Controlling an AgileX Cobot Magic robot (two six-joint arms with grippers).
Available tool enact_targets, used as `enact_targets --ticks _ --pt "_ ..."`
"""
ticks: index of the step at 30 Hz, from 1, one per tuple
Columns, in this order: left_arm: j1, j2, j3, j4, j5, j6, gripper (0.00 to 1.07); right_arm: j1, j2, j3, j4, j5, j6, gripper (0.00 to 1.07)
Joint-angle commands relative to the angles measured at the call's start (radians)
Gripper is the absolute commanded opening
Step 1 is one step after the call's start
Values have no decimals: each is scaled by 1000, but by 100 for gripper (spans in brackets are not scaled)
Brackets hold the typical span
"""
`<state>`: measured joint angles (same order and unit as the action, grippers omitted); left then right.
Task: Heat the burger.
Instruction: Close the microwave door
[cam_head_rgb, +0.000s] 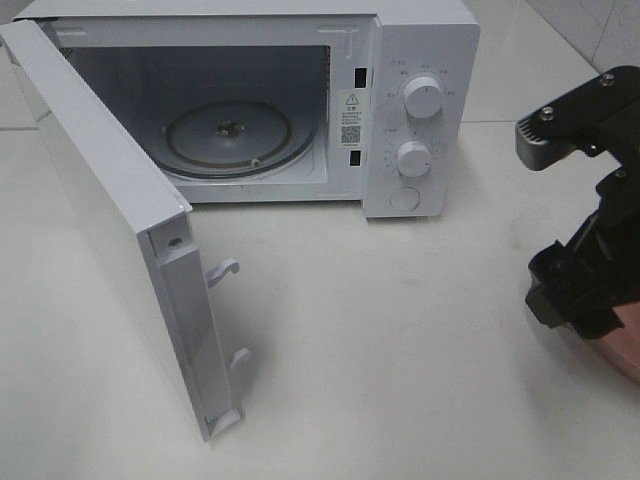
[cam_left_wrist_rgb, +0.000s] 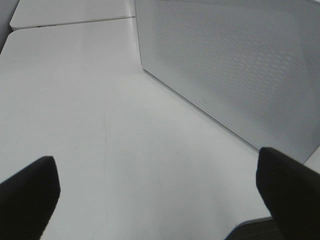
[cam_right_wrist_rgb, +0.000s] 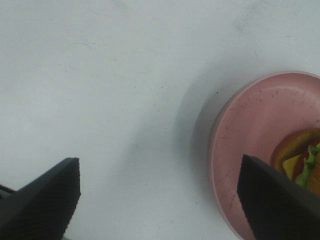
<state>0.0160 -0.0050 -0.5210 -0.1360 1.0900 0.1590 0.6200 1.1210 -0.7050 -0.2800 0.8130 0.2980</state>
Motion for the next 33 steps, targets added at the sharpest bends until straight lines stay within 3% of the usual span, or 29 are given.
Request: enact_targets --ticks 1,10,16,19,23,33 --pt "4 -6 1 -7 -12 -6 100 -1 -85 -6 58 72 -65 82" --pt "4 -6 1 -7 -12 -6 100 -1 -366 -1 108 269 -97 78" --pt "4 -6 1 -7 -12 -6 100 -7 -556 51 107 281 -120 78" --pt "4 -6 1 -7 -12 -6 100 -59 -644 93 115 281 -125 77" --pt "4 -6 1 -7 -12 -6 100 -204 -778 146 117 271 -184 76" --pt "4 -6 1 -7 -12 -6 100 -364 -1019 169 206 239 -275 76"
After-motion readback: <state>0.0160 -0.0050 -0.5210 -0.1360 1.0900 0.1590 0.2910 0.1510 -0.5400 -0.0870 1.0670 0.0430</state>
